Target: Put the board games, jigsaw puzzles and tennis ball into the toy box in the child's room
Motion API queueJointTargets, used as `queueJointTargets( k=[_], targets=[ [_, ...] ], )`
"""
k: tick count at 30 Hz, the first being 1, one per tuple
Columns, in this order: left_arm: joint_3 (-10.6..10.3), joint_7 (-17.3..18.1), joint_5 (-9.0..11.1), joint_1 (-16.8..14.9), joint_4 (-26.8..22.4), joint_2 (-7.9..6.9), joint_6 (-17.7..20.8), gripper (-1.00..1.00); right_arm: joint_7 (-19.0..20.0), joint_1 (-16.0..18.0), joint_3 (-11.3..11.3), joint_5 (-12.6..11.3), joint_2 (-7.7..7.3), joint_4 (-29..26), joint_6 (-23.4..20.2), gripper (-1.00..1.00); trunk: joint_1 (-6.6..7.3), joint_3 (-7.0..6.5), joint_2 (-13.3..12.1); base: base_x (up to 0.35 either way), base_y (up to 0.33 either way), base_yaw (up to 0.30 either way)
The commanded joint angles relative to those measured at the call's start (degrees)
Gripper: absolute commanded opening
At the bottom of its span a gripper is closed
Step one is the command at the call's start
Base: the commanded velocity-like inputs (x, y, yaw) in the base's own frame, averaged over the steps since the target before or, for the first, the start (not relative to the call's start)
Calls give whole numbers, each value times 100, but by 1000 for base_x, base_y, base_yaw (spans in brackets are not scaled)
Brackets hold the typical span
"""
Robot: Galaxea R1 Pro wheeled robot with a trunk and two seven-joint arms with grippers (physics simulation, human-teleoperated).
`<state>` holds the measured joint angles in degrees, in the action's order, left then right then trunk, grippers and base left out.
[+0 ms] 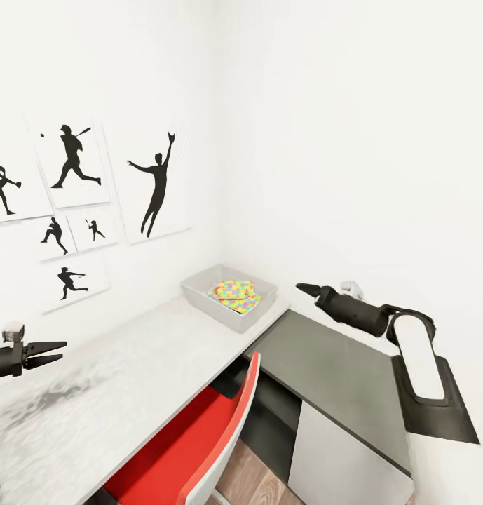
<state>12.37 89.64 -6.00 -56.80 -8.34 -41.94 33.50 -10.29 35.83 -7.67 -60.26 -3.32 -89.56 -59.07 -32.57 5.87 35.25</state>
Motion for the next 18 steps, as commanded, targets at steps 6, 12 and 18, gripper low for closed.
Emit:
queueJointTargets(
  k=[6,12,18],
  targets=[
    [37,36,-61,-6,-1,10,61,100,-1268,915,781,-55,205,583,-51,100,-2,12,10,0,0,0],
    [37,36,-67,-6,-1,12,61,100,-1535,1137,989,-290,271,1262,-65,100,-2,12,10,-131,0,0],
    [37,36,-68,-6,-1,20,61,100,-1568,1137,1023,-349,278,1241,-56,100,-2,13,10,-277,-4,96]
  ],
)
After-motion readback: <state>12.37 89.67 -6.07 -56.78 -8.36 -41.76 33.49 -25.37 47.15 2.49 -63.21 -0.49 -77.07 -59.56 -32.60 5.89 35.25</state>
